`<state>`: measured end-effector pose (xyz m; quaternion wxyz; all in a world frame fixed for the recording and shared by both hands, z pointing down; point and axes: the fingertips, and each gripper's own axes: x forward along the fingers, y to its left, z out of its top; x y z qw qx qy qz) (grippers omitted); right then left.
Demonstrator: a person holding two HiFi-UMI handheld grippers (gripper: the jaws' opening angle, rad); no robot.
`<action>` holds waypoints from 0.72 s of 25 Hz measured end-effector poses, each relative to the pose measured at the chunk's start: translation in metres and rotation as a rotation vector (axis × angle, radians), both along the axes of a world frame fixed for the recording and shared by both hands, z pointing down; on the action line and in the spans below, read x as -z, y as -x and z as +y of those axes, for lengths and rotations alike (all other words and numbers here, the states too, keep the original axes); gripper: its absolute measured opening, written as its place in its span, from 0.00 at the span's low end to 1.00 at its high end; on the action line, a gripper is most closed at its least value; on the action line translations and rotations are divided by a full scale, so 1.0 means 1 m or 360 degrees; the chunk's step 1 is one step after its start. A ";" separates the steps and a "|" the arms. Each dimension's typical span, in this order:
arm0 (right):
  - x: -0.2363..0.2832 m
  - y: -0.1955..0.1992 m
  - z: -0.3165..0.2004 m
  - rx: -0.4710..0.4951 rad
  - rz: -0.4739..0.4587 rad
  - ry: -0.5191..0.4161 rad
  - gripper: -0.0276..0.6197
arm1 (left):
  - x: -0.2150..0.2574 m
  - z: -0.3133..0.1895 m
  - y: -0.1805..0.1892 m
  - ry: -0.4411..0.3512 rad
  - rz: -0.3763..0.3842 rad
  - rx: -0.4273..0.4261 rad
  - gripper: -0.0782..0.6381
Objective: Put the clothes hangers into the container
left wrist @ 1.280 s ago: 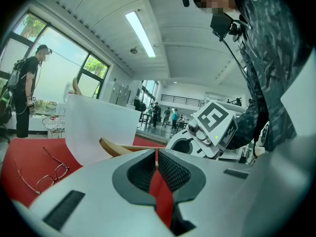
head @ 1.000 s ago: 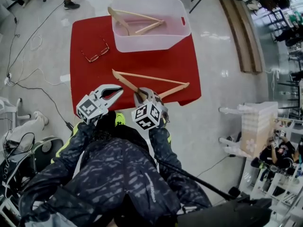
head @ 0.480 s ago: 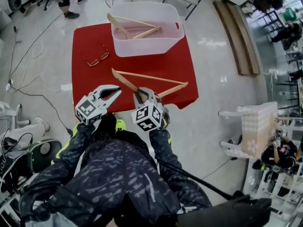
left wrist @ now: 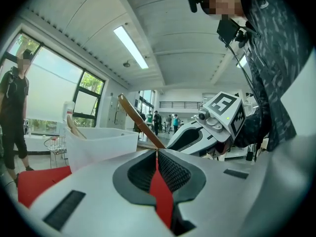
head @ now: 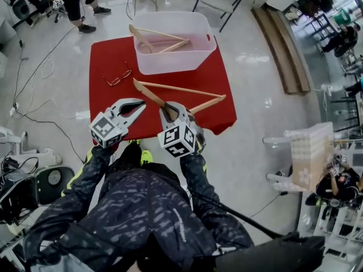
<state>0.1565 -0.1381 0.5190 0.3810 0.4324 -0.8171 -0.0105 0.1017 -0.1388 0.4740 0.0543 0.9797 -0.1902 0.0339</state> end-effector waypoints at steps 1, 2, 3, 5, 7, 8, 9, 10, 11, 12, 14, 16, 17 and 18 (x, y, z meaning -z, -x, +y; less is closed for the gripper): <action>0.004 -0.002 0.000 0.0001 -0.0005 -0.0022 0.17 | 0.001 0.000 -0.002 -0.0031 -0.0009 0.0002 0.13; 0.009 -0.005 0.000 0.0003 -0.0009 -0.0044 0.17 | 0.002 0.001 -0.004 -0.0064 -0.0020 0.0002 0.13; 0.014 -0.006 0.001 0.0006 -0.0012 -0.0065 0.17 | 0.004 0.003 -0.005 -0.0089 -0.0028 0.0003 0.13; 0.027 -0.004 0.000 0.0013 -0.0015 -0.0098 0.17 | 0.014 0.003 -0.003 -0.0095 -0.0024 0.0011 0.13; 0.040 0.003 -0.004 0.0022 -0.0017 -0.0126 0.17 | 0.023 0.001 0.002 -0.0084 -0.0011 0.0021 0.13; 0.045 0.004 -0.006 0.0027 -0.0020 -0.0139 0.17 | 0.025 0.000 0.004 -0.0089 -0.0010 0.0025 0.13; 0.050 0.005 -0.007 0.0032 -0.0025 -0.0150 0.17 | 0.027 0.000 0.005 -0.0096 -0.0017 0.0030 0.13; 0.055 0.006 -0.008 0.0035 -0.0033 -0.0159 0.17 | 0.028 0.000 0.006 -0.0104 -0.0027 0.0035 0.13; 0.060 0.007 -0.009 0.0037 -0.0046 -0.0169 0.17 | 0.032 -0.001 0.008 -0.0111 -0.0035 0.0038 0.13; 0.066 0.009 -0.011 0.0037 -0.0058 -0.0182 0.17 | 0.037 -0.003 0.010 -0.0117 -0.0037 0.0041 0.13; 0.078 0.012 -0.014 0.0042 -0.0071 -0.0213 0.17 | 0.049 -0.005 0.014 -0.0126 -0.0025 0.0051 0.13; 0.089 0.014 -0.015 0.0056 -0.0070 -0.0246 0.17 | 0.061 -0.008 0.017 -0.0144 -0.0007 0.0068 0.13; 0.094 0.017 -0.018 0.0064 -0.0067 -0.0265 0.17 | 0.065 -0.011 0.020 -0.0154 0.0000 0.0077 0.13; 0.099 0.020 -0.022 0.0071 -0.0064 -0.0284 0.17 | 0.068 -0.017 0.024 -0.0163 0.0004 0.0083 0.13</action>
